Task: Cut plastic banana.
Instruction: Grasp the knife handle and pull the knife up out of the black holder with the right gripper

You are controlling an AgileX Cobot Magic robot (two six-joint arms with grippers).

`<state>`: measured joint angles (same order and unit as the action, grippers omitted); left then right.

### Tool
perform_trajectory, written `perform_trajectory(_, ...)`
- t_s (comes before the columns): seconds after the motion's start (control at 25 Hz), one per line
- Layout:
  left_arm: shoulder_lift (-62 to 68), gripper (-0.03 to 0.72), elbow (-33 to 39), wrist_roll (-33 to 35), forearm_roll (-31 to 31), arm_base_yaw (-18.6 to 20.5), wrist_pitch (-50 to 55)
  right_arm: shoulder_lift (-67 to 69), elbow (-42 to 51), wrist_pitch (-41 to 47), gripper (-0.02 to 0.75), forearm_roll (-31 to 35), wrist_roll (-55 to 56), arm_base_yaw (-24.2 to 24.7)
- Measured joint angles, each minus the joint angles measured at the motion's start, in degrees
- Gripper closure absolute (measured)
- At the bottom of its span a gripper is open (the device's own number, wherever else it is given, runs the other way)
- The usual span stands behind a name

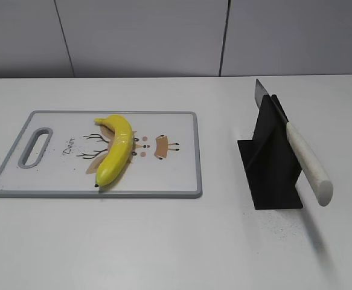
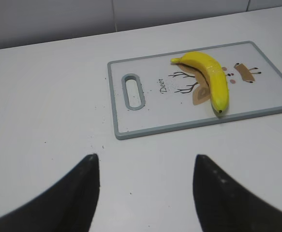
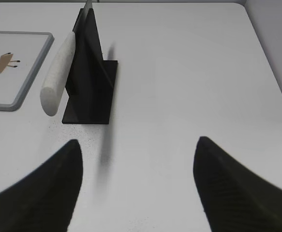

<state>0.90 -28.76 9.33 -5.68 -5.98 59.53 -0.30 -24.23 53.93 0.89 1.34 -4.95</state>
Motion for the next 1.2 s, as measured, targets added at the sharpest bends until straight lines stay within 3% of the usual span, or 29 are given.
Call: perform_trajectory(1.2, 0.00, 0.099, 0.00, 0.00, 0.00, 0.00, 0.00, 0.00, 0.00, 0.00, 0.180, 0.03, 0.00, 0.02)
